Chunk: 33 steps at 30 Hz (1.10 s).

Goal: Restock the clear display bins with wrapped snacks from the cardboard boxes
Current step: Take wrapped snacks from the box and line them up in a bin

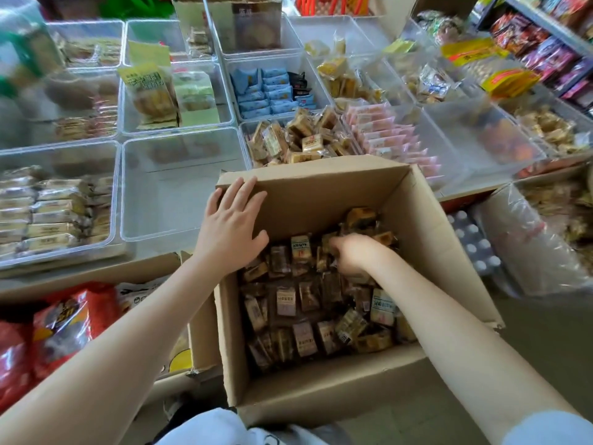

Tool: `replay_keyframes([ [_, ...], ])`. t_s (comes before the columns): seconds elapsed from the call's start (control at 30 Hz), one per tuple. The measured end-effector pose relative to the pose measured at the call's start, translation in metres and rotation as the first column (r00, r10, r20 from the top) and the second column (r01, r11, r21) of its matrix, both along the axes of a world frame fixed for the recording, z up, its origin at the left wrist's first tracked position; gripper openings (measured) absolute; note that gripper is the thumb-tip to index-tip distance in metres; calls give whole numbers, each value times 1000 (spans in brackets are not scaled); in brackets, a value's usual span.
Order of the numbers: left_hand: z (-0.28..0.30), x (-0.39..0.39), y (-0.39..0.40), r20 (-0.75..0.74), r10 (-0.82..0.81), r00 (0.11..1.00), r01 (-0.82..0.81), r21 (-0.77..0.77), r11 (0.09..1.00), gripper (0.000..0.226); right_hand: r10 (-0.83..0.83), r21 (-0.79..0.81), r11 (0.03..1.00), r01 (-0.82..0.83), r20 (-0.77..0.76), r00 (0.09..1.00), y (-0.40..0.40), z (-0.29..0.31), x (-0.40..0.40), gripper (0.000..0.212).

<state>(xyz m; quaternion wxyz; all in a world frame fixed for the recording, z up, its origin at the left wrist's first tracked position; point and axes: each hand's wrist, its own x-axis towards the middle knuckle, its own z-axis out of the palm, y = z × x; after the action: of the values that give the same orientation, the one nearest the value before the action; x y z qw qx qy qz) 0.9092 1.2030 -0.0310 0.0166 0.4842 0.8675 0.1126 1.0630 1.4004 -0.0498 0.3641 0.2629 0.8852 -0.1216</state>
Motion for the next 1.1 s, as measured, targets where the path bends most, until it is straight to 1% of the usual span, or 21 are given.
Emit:
replay_keyframes([
  [0.03,0,0,-1,8,-3,1000,2,28,1000,67,-127,-157,982,106,-133,983,1,12,0,47],
  [0.07,1,0,-1,27,-3,1000,2,65,998,64,-282,-345,919,191,-236,930,0,24,0,34],
  [0.1,3,1,-1,70,4,998,-11,110,994,60,-439,-527,815,239,-294,849,-3,36,1,25],
  [0.17,6,0,-5,289,24,957,-93,228,969,57,-711,-829,505,239,-243,659,-12,55,-2,16],
  [0.2,9,0,-9,445,16,895,-165,299,940,58,-792,-922,335,194,-163,589,-17,62,-5,15],
  [0.23,14,0,-15,600,-14,800,-248,353,902,56,-830,-973,193,129,-92,550,-24,66,-9,14],
  [0.27,21,1,-22,724,-73,686,-315,386,867,53,-844,-994,92,64,-44,535,-31,69,-15,14],
  [0.3,27,2,-29,803,-124,583,-361,393,846,49,-845,-999,42,17,-27,535,-39,72,-23,15],
  [0.33,33,1,-37,846,-169,506,-395,402,826,46,-844,-999,34,-9,-33,535,-47,75,-31,15],
  [0.4,41,-9,-53,870,-219,442,-471,433,769,41,-840,-995,99,-29,-99,534,-66,81,-53,16],
  [0.43,44,-18,-63,869,-232,437,-510,452,732,38,-829,-985,170,-30,-159,536,-77,83,-65,17],
  [0.53,48,-56,-99,849,-186,494,-562,475,677,40,-698,-862,506,-35,-433,570,-111,85,-109,14],
  [0.57,48,-70,-113,845,-157,511,-568,469,677,41,-638,-814,578,-59,-495,590,-123,84,-125,19],
  [0.6,48,-85,-127,844,-138,519,-574,464,675,43,-597,-790,608,-82,-523,609,-136,83,-143,23],
  [0.7,39,-132,-173,852,-96,515,-631,452,631,52,-565,-791,603,-105,-516,644,-181,77,-200,28],
  [0.77,26,-167,-203,844,-54,533,-651,451,610,46,-563,-786,609,-106,-522,641,-210,67,-241,27],
  [0.83,8,-204,-233,843,-5,538,-674,433,599,33,-526,-729,678,-100,-575,626,-235,54,-283,27],
  [0.9,-19,-244,-266,812,166,559,-701,356,618,29,-430,-594,800,-84,-665,611,-255,40,-326,27],
  [1.0,-70,-298,-312,601,481,639,-692,174,701,41,-201,-310,948,-69,-754,625,-275,23,-388,26],
  [1.03,-86,-310,-324,506,536,676,-670,121,732,44,-116,-210,975,-76,-767,632,-281,17,-409,25],
  [1.1,-112,-325,-341,352,557,752,-607,40,794,47,50,-27,994,-110,-768,639,-290,3,-451,24],
])
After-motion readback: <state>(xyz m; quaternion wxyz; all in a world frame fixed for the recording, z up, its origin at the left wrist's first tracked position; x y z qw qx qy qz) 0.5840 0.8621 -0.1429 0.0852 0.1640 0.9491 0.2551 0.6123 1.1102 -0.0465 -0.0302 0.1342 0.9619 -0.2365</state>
